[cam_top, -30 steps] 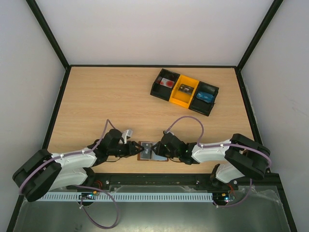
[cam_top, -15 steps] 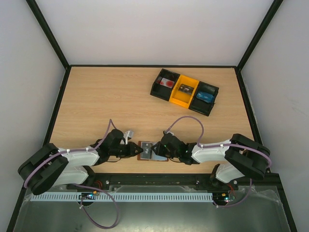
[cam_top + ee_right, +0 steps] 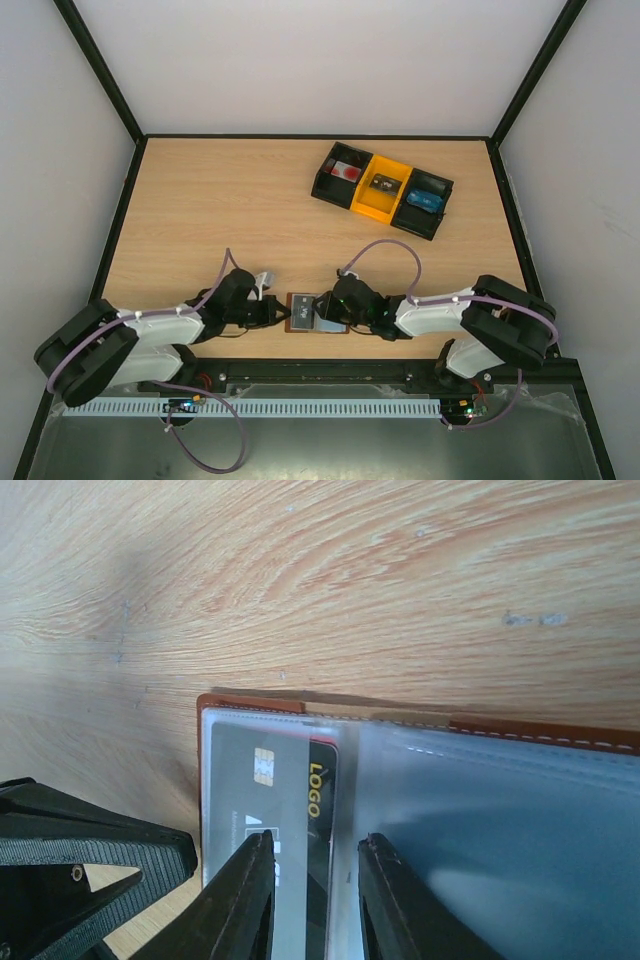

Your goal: Take the credit cards out of the card holder

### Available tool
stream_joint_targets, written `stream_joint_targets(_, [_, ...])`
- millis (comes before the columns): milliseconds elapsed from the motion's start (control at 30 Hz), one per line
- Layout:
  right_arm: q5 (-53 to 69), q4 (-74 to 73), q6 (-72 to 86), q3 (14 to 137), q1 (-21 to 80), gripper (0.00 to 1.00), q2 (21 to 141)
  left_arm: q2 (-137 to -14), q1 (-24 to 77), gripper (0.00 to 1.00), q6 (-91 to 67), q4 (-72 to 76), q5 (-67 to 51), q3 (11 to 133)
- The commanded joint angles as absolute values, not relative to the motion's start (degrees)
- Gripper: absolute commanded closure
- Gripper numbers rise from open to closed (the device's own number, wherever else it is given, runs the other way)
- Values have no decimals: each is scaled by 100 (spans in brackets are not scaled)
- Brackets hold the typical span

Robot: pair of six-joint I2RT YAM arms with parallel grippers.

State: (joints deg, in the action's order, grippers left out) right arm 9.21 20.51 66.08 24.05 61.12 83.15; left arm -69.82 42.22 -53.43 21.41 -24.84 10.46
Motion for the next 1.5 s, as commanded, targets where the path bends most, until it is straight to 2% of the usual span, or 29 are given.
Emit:
stream_joint_targets(0, [917, 2424, 6677, 2335, 6133, 76, 8438, -6697, 4245, 97, -5172, 1829, -2284, 1169])
stream_joint_targets(433, [947, 2756, 6855, 2194, 6131, 78, 8648, -6157, 4245, 89, -5264, 1844, -2333, 1122])
stream_joint_targets(900, [1009, 3013, 6951, 2069, 6127, 78, 8748, -7176, 4251, 97, -5181, 2833, -2755, 958])
stream_joint_targets(1467, [1075, 3307, 7007, 2052, 6129, 78, 8916, -7806, 4255, 97, -4983, 2681, -2461, 866])
